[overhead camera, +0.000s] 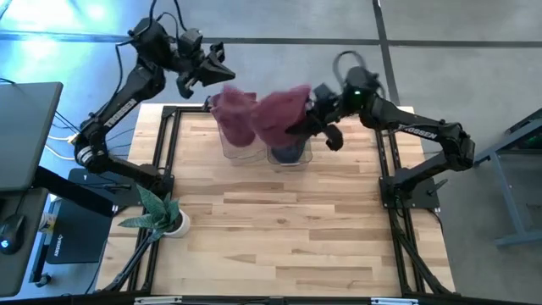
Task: Pick & Place hat
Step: Put the red cap into the left bin
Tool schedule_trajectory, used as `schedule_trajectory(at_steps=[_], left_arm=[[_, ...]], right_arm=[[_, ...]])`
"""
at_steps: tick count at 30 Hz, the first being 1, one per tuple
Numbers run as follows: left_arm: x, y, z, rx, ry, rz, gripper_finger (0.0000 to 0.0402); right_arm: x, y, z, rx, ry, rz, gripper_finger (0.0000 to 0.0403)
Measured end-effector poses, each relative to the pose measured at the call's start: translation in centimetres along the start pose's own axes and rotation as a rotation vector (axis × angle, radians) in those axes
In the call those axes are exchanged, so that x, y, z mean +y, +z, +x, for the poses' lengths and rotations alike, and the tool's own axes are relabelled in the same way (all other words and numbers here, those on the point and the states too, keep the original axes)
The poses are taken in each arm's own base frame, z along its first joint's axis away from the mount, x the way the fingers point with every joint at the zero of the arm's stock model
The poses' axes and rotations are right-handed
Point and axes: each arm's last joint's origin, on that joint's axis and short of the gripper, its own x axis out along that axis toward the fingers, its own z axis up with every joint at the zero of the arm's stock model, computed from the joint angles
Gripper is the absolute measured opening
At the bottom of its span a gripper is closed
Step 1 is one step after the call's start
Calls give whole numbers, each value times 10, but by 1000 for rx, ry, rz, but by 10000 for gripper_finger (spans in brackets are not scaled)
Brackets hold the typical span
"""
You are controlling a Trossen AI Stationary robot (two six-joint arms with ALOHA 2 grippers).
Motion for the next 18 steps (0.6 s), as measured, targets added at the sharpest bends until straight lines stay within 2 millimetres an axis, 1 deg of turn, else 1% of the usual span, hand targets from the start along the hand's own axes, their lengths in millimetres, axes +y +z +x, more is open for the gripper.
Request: schedule_trajectory(at_steps=[4, 8, 10, 12, 15, 17, 18], left_arm=[[-10, -10, -6, 57, 97, -8, 1], [-24, -30, -17, 191, 254, -51, 0], [-29, -39, -19, 249, 280, -66, 0], [-29, -46, -10, 248, 202, -59, 0], [-26, -60, 15, 180, 59, -43, 0], [-23, -72, 31, 109, 25, -39, 0], [-22, -77, 37, 63, 34, -47, 0]], right_arm=[[5, 20, -2, -173, -43, -103, 8], [11, 35, -6, -324, -39, -208, 7], [14, 42, -10, -374, -22, -272, 6], [15, 45, -14, -395, -8, -294, 6], [10, 46, -19, -396, -21, -272, 10], [7, 46, -21, -389, -25, -256, 12], [6, 46, -23, -384, -21, -249, 12]])
